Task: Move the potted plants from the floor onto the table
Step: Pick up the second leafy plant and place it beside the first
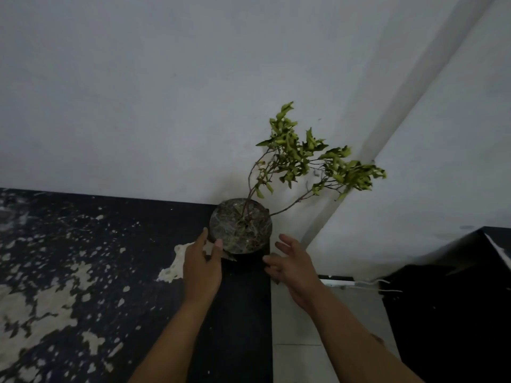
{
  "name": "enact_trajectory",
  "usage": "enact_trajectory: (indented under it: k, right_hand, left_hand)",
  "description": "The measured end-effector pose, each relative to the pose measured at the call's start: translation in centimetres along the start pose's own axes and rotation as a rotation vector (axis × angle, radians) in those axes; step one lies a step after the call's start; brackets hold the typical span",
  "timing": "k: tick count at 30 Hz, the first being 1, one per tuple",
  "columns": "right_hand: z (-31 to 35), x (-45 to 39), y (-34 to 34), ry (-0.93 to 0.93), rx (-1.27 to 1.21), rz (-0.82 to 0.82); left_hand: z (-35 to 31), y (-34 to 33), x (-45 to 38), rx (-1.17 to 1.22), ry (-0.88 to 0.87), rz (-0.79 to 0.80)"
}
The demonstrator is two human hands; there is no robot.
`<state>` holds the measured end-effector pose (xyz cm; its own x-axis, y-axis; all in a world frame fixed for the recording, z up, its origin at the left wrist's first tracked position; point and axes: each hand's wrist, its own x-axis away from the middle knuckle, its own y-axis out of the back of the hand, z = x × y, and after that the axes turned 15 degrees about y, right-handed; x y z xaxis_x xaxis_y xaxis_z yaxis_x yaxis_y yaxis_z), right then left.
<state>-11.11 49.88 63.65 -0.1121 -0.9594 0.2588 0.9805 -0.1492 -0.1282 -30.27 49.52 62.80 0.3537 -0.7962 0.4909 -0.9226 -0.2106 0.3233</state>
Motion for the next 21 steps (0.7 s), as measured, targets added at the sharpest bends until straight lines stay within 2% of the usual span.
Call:
enact_trajectory:
  k: [6, 10, 13, 21]
  right_hand:
    - [-0.5, 7.0, 6.0, 0.007, -0.016, -0.098]
    - [-1.7, 11.8, 11.3, 0.010, -0.014, -0.210]
    - [-3.4, 14.8, 15.6, 0.009, 0.027, -0.279]
    - [-10.3, 21.0, 30.2, -0.150, 0.017, -0.448]
  left_hand:
    - [1.6, -2.7, 8.0, -0.054, -0.129, 0.008]
    - [2.7, -6.0, 12.5, -0.128, -0.156, 0.191]
    - [3.8, -8.9, 14.8, -0.217, -0.179, 0.256]
    - [10.3, -22.2, 20.7, -0.410, -0.103, 0.389]
